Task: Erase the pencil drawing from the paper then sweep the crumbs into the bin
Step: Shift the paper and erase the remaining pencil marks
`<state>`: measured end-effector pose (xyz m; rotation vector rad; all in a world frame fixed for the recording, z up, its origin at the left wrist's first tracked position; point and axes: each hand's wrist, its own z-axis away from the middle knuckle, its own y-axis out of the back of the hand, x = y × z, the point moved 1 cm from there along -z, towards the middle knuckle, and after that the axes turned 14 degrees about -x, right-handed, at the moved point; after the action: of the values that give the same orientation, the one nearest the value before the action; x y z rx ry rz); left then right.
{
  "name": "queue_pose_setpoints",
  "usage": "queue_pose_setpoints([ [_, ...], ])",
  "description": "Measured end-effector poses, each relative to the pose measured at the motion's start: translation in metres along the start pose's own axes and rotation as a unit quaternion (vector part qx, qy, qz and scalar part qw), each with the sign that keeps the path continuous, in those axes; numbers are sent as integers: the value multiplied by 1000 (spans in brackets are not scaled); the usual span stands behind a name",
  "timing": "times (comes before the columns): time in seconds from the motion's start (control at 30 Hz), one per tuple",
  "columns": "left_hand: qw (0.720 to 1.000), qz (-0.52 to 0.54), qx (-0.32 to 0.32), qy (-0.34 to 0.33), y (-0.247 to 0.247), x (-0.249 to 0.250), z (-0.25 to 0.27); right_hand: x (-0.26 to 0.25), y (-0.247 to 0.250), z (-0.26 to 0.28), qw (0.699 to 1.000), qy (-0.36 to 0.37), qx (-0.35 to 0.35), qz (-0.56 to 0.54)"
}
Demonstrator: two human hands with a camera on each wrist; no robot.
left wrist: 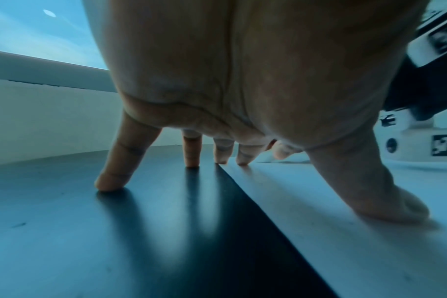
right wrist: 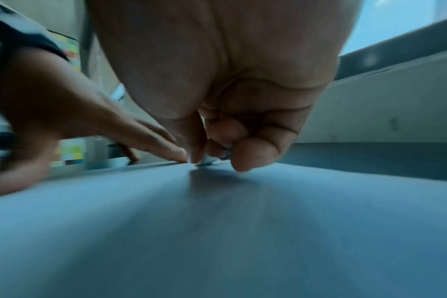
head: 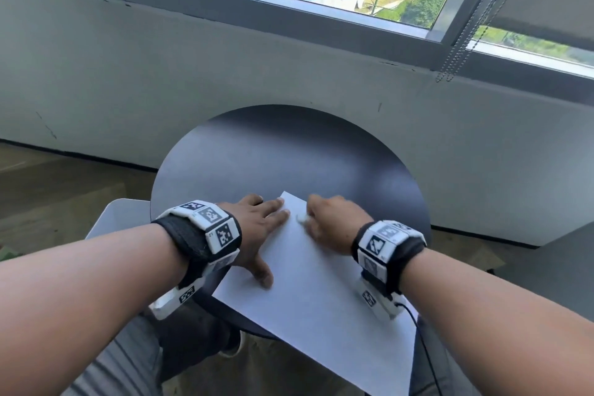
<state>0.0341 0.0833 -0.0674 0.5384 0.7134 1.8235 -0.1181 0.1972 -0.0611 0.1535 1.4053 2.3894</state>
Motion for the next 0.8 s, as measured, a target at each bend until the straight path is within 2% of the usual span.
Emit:
queue_pose_setpoints([
  [0.07, 1000, 0, 2, 5, 1, 0, -2, 7, 9, -16, 998, -46, 15, -39],
  [0.13, 1000, -4, 2, 13, 3, 0, -3, 5, 11, -22, 998, -45, 19, -45],
  [0.3, 1000, -8, -10, 16, 8, 2, -4, -1, 0, -1, 995, 93, -28, 17],
  [0.43, 1000, -9, -19, 21, 10, 6, 1, 18, 6, -2, 1000, -9, 13, 10],
  [0.47, 1000, -6, -19, 23, 9, 7, 1, 14, 3, 3, 1000, 3, 17, 20],
  [0.5, 1000, -1, -18, 22, 7, 7, 1, 5, -3, 12, 999, 45, 10, 29],
  [0.57, 1000, 2, -15, 23, 3, 9, 1, -19, -18, 37, 985, 163, -48, 42],
  [0.6, 1000, 1, -14, 25, 2, 10, 1, -24, -24, 47, 976, 199, -84, 36],
  [0.63, 1000, -1, -13, 27, 2, 11, 2, -21, -25, 49, 974, 203, -98, 33],
  [0.67, 1000, -4, -14, 28, 2, 12, 3, -14, -22, 45, 980, 173, -91, 32],
  [0.77, 999, -10, -24, 27, 5, 15, 6, 19, -11, 27, 1000, -8, -10, 21],
  [0.8, 999, -12, -29, 27, 6, 15, 6, 22, -13, 28, 1000, -17, 2, 19],
])
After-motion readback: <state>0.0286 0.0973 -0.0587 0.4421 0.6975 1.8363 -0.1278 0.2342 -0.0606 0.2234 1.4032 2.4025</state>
